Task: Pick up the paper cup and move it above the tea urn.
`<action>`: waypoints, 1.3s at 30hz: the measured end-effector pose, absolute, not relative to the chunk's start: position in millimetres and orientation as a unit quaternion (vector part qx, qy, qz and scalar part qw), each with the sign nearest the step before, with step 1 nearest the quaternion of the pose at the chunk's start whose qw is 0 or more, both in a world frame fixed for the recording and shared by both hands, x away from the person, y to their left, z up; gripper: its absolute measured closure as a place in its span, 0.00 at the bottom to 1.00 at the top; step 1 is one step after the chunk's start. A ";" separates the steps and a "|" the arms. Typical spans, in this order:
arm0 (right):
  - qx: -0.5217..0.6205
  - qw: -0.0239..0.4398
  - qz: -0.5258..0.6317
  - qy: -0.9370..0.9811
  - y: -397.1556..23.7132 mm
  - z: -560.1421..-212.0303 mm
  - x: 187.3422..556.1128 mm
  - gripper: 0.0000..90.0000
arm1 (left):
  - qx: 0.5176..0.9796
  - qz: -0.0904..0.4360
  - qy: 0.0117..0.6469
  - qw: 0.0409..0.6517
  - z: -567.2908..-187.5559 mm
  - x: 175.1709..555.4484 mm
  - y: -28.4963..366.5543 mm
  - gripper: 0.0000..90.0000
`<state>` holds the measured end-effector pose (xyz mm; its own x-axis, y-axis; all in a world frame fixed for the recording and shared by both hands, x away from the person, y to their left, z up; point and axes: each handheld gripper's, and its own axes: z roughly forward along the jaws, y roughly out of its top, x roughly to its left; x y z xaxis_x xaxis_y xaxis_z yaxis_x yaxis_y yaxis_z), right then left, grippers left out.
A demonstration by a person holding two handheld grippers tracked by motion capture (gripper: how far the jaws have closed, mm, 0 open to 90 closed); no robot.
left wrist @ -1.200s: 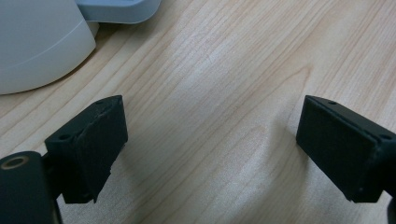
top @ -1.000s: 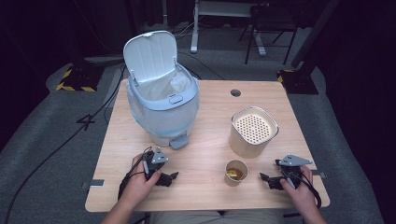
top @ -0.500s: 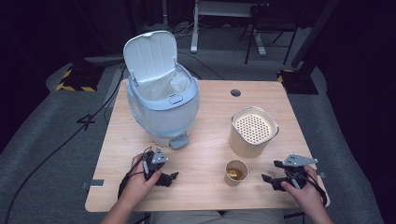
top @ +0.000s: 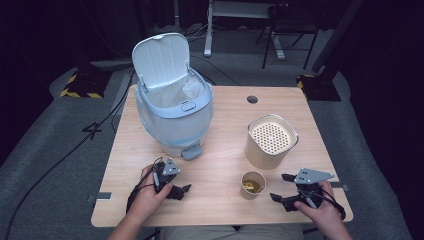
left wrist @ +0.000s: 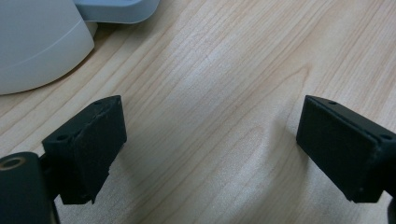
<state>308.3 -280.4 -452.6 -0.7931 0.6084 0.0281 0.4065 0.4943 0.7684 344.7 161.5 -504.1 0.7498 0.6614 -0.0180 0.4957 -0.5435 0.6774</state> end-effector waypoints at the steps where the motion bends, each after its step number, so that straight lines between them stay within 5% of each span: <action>1: 0.287 0.121 0.410 0.857 -274.1 -453.0 308.0 0.18 | 0.870 0.120 0.332 0.343 -504.0 344.7 161.6 0.10; 19: 0.274 0.106 0.445 0.846 -223.0 -484.7 310.6 0.19 | 0.870 0.121 0.333 0.343 -504.1 344.6 161.5 0.10; 26: 0.273 0.130 0.447 0.842 -216.7 -494.2 312.2 0.31 | 0.870 0.120 0.333 0.342 -503.9 344.6 161.5 0.10; 39: 0.260 0.133 0.454 0.842 -218.1 -492.9 311.0 0.35 | 0.870 0.120 0.332 0.343 -504.0 344.8 161.5 0.10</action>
